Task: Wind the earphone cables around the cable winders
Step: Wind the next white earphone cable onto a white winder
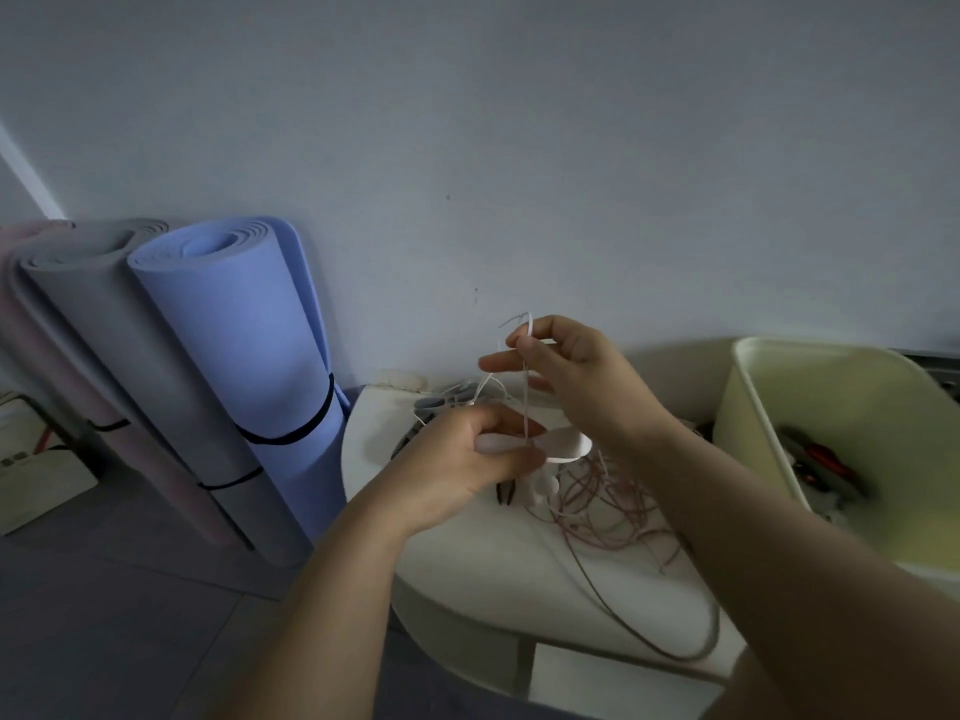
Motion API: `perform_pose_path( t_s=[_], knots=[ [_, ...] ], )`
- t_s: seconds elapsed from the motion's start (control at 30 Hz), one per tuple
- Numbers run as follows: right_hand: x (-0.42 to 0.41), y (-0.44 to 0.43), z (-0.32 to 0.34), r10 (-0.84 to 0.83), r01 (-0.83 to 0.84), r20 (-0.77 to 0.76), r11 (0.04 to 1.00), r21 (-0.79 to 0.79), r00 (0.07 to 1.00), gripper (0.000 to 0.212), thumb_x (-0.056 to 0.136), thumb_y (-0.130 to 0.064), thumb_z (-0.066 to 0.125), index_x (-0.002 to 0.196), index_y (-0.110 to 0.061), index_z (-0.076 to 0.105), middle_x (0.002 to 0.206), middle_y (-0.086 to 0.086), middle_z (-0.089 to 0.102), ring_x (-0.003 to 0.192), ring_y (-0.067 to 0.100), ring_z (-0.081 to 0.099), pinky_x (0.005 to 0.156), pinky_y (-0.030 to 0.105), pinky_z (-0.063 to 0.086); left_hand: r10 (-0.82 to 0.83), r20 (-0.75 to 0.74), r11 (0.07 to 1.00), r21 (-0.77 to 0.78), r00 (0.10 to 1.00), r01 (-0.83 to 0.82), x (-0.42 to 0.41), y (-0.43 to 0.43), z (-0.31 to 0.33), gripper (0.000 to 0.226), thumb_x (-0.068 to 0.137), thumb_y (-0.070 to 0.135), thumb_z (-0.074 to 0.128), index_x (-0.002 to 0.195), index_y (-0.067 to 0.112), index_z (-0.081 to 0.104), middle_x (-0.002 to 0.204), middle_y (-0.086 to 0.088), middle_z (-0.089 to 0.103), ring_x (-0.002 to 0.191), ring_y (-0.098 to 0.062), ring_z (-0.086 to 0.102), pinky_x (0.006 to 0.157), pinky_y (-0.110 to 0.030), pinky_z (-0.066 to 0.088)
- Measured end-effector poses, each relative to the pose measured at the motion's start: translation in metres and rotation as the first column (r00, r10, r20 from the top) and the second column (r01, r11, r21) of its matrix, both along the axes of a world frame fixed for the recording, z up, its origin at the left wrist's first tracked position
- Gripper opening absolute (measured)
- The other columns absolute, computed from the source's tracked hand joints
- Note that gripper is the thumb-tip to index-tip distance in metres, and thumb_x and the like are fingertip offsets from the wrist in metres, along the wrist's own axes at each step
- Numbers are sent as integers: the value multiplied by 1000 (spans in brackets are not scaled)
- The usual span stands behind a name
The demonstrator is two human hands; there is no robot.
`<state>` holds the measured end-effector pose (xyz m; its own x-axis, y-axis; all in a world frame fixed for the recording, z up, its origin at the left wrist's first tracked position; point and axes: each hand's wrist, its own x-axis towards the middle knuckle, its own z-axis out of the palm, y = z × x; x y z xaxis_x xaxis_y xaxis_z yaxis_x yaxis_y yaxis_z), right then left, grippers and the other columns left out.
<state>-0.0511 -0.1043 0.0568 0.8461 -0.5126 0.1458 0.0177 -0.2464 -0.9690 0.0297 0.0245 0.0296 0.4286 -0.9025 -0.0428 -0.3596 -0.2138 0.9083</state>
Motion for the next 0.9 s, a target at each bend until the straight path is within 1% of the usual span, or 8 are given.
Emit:
perform_pose_path(
  t_s=[0.13,0.23,0.27,0.5,0.63,0.7,0.8,0.9],
  knots=[
    [-7,4,-4,11,-11,-30,1000,-17,999,15,100,-24,46,94,-15,57,93,-6,74,86,-2,65,73,12,47,-30,-30,999,18,999,30,-13,0,-8,23,76,48,72,96,37,70,95,10,74,94,-12,69,95,-44,49],
    [-16,5,-9,-24,21,-55,998,-52,998,16,99,-25,47,97,-13,58,90,-8,75,96,29,65,84,41,52,-27,-61,1000,6,998,28,-24,1,-11,9,87,28,70,95,30,69,77,24,70,70,9,62,70,-11,45],
    [-18,4,-9,-33,30,-55,998,-53,998,16,99,-26,47,97,-14,58,90,-8,75,98,33,63,86,44,51,-24,-68,1000,-1,997,24,-27,2,-12,7,88,25,68,95,27,68,71,26,67,63,10,59,61,-6,41],
    [-37,2,-23,-72,70,-130,997,-20,989,17,99,-22,47,85,-20,58,86,-6,73,80,6,65,72,17,47,-25,-125,999,29,992,29,-47,2,-23,14,86,29,68,98,20,69,68,19,66,60,6,56,57,-11,40],
    [-50,-5,-30,-184,182,-220,983,-30,958,23,97,-36,46,94,-18,59,78,-6,58,74,11,55,72,32,44,185,-251,981,-11,950,-194,-44,-3,-30,9,89,26,65,96,21,68,67,13,65,62,0,59,63,-22,41],
    [-60,-6,-35,-195,226,-206,964,141,959,22,94,-40,49,97,-19,58,79,-4,53,71,12,51,69,33,44,295,-367,943,-39,882,-331,-40,-6,-34,8,90,25,64,94,19,68,74,5,65,67,-7,59,65,-25,40],
    [-73,5,-44,-40,176,-265,839,514,964,15,94,-22,55,101,-10,59,94,10,56,80,21,56,67,33,51,380,-507,885,-44,774,-463,-40,-12,-36,6,91,24,64,90,21,69,75,4,67,69,-8,58,63,-21,41],
    [-72,21,-50,100,81,-246,773,629,964,10,91,-11,59,101,-10,55,94,11,60,80,21,61,71,32,55,382,-582,861,-58,718,-505,-43,-17,-38,8,92,21,62,87,20,68,71,5,65,62,-3,56,59,-17,42]
  ],
)
